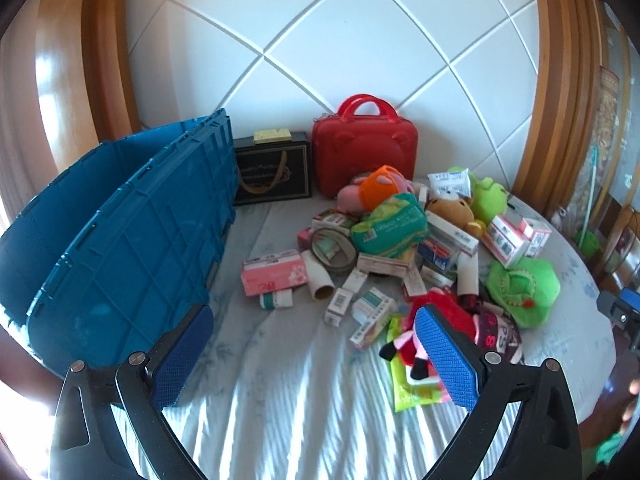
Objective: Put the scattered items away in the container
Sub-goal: 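Move both tools back over the pile toward the red plush toy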
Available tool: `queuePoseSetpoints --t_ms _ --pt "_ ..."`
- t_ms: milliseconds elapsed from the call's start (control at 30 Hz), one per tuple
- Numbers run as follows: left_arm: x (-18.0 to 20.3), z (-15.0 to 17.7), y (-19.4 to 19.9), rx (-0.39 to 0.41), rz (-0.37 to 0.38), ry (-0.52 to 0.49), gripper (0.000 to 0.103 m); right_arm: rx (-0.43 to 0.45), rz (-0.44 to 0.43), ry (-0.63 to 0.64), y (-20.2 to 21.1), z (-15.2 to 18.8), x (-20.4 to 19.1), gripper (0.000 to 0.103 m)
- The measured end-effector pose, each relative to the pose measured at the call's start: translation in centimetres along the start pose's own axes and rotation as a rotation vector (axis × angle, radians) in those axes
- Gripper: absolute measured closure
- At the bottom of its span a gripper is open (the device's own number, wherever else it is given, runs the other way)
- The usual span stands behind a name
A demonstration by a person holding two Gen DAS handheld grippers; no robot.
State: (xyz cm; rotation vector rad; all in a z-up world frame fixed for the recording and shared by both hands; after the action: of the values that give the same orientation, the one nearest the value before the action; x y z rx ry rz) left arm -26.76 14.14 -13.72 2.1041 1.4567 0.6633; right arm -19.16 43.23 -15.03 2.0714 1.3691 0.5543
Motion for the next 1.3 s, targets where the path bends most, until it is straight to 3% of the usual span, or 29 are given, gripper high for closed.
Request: queuePoseSetpoints --t_ms 233,433,633,933,1133,1300 --pt "0.4 3.6 -5.6 -0.113 0.021 -0.029 0.001 -0.114 0.13 -0.063 -2.7 3.6 5.6 0.0" --pt "1.7 6.6 -10.2 -0.185 0.083 -0.077 0.001 -0.179 0.185 -0.057 -5.4 6.2 6.3 0.0" --pt "4.5 9.1 -14.0 -0.288 0.134 -0.116 0.001 -0.279 0.118 0.017 -9.3 9.2 3.1 0.0" --pt "7.7 11.5 -18.1 -0.338 0.111 -0.071 0.001 -0.389 -0.033 0.191 -16.0 11.7 0.0 0.0" --pt "10.8 10.8 -21.2 -0.354 0.049 -0.047 0.001 -0.411 -0.115 0.328 -19.8 11.8 -1.2 0.0" --pt "12.2 7.0 -22.9 -0.278 0.007 -0.014 0.001 -0.355 -0.122 0.302 -21.6 8.1 0.9 0.0"
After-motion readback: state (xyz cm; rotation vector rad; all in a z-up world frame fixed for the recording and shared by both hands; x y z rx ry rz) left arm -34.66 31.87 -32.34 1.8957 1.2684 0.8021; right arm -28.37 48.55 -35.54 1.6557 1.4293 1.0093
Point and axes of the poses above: each gripper's, at about its wrist camera, not at the fingertips, and y roughly against the way its jaws point, x to its right, z to its underside, the point moved 9 cm from there along -y, roughly the way its jaws point, and after that the axes turned 13 degrees about z, right-handed, at the moved point
